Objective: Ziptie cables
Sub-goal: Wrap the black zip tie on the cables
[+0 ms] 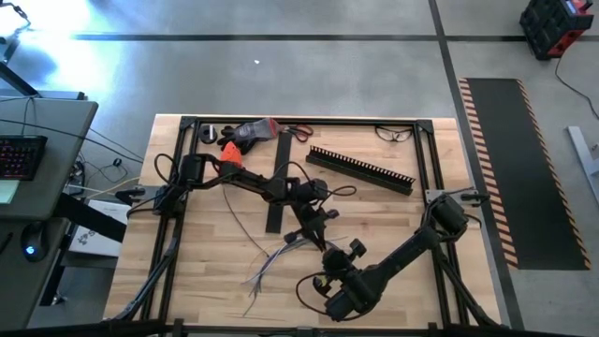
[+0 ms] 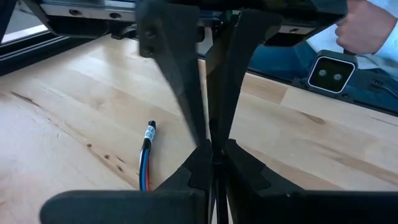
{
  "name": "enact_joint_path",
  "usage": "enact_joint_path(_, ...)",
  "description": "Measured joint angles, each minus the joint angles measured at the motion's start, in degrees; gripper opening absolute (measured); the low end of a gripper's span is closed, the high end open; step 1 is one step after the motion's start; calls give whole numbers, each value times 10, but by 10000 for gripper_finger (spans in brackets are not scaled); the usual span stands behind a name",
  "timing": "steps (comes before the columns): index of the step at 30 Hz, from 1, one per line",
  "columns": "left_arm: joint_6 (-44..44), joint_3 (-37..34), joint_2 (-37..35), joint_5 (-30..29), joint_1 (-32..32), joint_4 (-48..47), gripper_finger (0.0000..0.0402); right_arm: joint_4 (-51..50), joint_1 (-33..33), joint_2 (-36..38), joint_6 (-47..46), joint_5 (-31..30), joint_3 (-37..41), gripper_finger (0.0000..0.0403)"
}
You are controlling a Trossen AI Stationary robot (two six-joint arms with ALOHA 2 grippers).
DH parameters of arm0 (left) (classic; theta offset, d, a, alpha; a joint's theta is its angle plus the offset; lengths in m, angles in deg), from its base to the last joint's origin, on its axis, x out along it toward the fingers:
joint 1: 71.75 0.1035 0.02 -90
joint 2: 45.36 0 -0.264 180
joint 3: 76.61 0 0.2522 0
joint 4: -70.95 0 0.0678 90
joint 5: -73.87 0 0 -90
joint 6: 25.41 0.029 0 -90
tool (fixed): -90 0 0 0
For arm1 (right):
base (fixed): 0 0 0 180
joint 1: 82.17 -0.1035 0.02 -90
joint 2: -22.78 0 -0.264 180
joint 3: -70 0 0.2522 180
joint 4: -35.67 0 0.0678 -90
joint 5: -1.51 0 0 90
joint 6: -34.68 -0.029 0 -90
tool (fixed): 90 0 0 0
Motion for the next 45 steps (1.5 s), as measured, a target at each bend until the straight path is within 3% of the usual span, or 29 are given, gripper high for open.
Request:
enact_joint_path(5, 0, 0, 0, 0, 5, -1, 9, 4, -3, 0, -16, 17, 0, 3)
enact_joint_path(23, 0, 0, 0, -2, 26, -14, 10, 7, -88, 0, -164, 37, 0, 1)
enact_joint_path(30, 0, 0, 0, 2, 20, -14, 10, 2, -87, 0, -223, -51, 0, 0)
enact_joint_path(33, 0, 0, 0, 2, 17, -14, 10, 0, -69, 0, -208, -58, 0, 5)
enact_joint_path(37, -1, 0, 0, 3, 16, -14, 10, -1, -48, 5, -169, -44, 0, 45)
enact_joint_path(42, 0, 0, 0, 3, 16, -13, 10, -4, -30, 29, -130, -78, -1, 134)
enact_joint_path(45, -1, 0, 0, 3, 16, -13, 10, -36, -19, 33, -122, -16, -1, 177)
